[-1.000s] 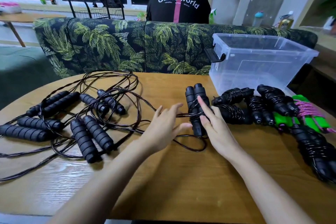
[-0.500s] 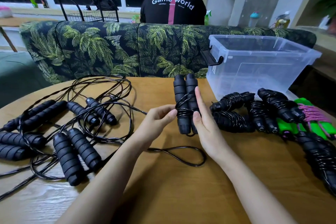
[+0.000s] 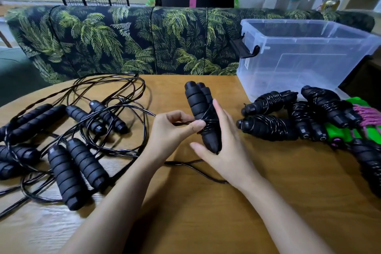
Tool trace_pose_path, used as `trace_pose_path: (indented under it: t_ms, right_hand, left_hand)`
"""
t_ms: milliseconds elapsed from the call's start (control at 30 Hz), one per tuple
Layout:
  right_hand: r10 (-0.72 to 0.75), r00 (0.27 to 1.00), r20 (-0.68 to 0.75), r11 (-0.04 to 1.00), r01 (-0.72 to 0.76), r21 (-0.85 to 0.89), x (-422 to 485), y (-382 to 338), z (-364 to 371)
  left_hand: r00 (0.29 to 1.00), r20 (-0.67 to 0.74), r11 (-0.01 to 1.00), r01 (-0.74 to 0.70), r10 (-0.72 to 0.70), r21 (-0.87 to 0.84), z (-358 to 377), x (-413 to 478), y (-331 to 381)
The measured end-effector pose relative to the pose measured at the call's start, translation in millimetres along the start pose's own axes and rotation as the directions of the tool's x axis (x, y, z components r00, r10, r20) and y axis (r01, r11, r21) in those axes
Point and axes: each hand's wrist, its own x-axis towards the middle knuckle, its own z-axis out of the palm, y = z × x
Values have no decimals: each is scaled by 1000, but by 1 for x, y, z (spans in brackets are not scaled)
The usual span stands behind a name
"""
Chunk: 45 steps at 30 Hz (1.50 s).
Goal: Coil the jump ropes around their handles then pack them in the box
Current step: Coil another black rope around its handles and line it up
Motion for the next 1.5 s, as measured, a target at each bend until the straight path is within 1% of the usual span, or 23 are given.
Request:
trace_pose_path:
  t_ms: [133, 267, 333, 367, 433, 467, 500, 567, 633, 700, 833, 900, 967, 1000, 1067, 1100, 1133, 1167, 1233, 1300, 1367, 1433, 1500]
  right_hand:
    - [19, 998, -63, 985, -29, -172, -2, -1, 0]
    - [10, 996, -94, 992, -21, -126, -3, -1, 1]
    - [28, 991, -131, 999, -33, -39, -2, -1, 1]
    - [33, 989, -147, 999, -32, 11, -2, 0, 2]
    - [55, 986, -160, 991, -34, 127, -2, 0, 4]
    - [75, 985, -153, 979, -44, 201, -3, -1, 5]
    - [96, 986, -136, 960, -56, 273, -4, -3, 5]
    - [128, 988, -91, 919, -84, 385, -5, -8, 6]
    - [145, 989, -44, 884, -109, 454, -6, -10, 6]
    - [140, 990, -13, 885, -119, 450, -5, -9, 6]
    - [90, 996, 20, 958, -92, 272, -1, -7, 2]
    - [-14, 1000, 6, 992, 13, 129, 1, -6, -9]
    - [-108, 993, -38, 994, 108, -12, 5, -3, -32]
    - [-124, 989, -80, 990, 118, -74, 7, 1, -46]
    - [-108, 979, -172, 978, 73, -197, 9, 12, -78]
    - [-72, 981, -178, 964, 22, -264, 9, 19, -93]
    - [-14, 991, -136, 938, -34, -344, 9, 28, -107]
    - [58, 997, -50, 896, -74, -439, 7, 37, -118]
    - [191, 971, 146, 770, -56, -635, 3, 55, -129]
    - [245, 939, 243, 668, 19, -744, -1, 68, -131]
    - [201, 951, 234, 634, 56, -771, -4, 73, -127]
    - [66, 982, 178, 603, 103, -791, -6, 75, -122]
    - [-54, 991, 124, 568, 133, -812, -5, 75, -116]
  left_hand:
    - [999, -11, 988, -51, 53, 144, 1, -1, -3]
    - [981, 48, 927, -193, 188, 323, -3, 1, -4]
    - [976, 99, 906, -219, 196, 363, -4, 1, -5]
    - [980, 99, 919, -198, 174, 342, -4, 1, -7]
    - [992, 25, 962, -123, 120, 242, -4, 3, -12]
    - [998, -16, 984, -64, 68, 166, -4, 3, -14]
    - [1000, -21, 994, 0, 2, 109, -5, 4, -15]
    - [990, 80, 993, 109, -113, 54, -4, 3, -12]
    - [973, 191, 992, 128, -130, 24, -1, 1, -9]
    - [974, 193, 991, 128, -120, -33, -1, 0, -6]
    - [986, 109, 985, 138, -126, -108, -1, 1, -6]
    - [990, 49, 984, 138, -134, -112, -2, 2, -8]
    - [990, 3, 985, 143, -144, -97, -4, 3, -11]
    - [989, -9, 985, 149, -150, -84, -6, 4, -13]
    - [987, -25, 987, 154, -156, -48, -9, 5, -16]
    - [987, -35, 988, 155, -156, -26, -10, 6, -17]
    - [987, -47, 988, 156, -156, 0, -9, 7, -17]
    - [986, -62, 987, 156, -154, 32, -7, 7, -17]
    - [986, -94, 980, 151, -139, 128, -4, 8, -18]
    - [984, -117, 967, 157, -135, 200, -1, 9, -19]
    - [979, -132, 960, 178, -152, 215, 1, 10, -20]
    - [976, -142, 956, 194, -165, 220, 3, 12, -18]
    - [975, -153, 950, 197, -163, 241, 6, 13, -16]
